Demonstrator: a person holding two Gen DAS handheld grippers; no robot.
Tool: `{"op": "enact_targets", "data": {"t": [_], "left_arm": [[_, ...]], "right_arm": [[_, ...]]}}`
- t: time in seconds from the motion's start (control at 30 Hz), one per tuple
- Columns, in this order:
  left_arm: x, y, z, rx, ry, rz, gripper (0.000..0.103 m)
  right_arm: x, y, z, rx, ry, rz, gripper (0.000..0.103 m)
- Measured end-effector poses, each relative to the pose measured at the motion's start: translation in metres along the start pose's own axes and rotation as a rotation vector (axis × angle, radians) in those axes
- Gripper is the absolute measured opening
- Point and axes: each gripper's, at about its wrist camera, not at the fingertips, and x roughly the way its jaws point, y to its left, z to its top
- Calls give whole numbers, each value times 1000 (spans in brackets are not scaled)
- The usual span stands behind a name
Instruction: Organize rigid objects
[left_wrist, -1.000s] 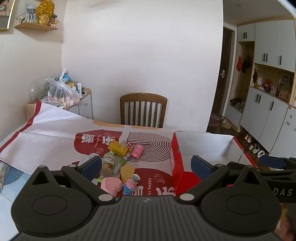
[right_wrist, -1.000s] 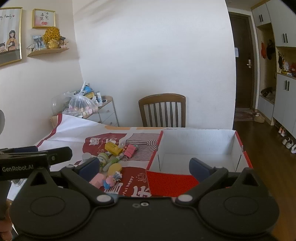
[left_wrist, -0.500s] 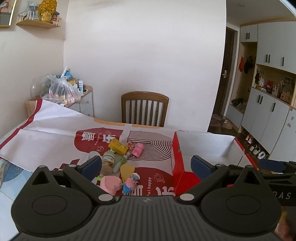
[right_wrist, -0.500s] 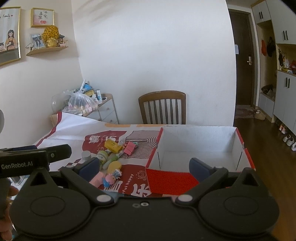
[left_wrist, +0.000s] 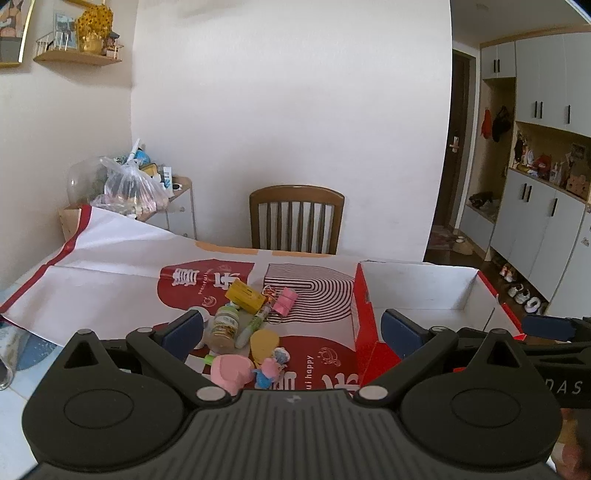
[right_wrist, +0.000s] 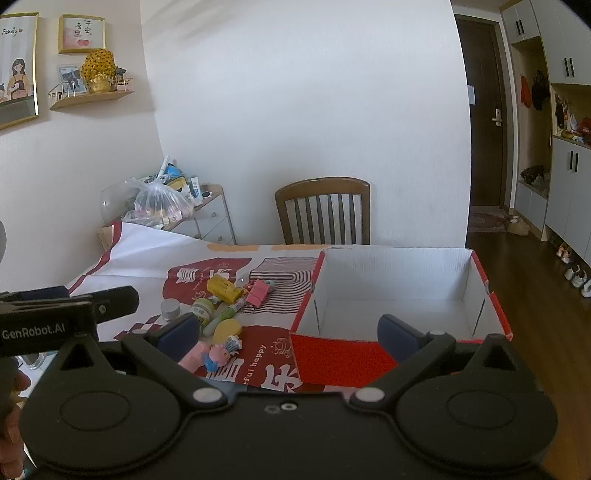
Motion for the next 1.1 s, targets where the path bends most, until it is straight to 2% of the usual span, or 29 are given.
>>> {"op": "enact_targets", "data": {"t": [0.23,0.43,0.6,0.73,1.1], "left_arm": [[10,14,1,-21,18,-16,103],[34,39,-1,-4,30,-26,103],[62,64,-10,39,19,-33,103],[90,83,-23,75,62,-30,103],[161,138,-27,51,113,-16,103]], "right_arm": [[9,11,0,-25,19,2,103],[31,22,1,-21,61,24,103],[57,34,1,-21,136,36,103],[81,48,0,-46,162,28,102],[141,84,-5,-99,225,-2,100]]}}
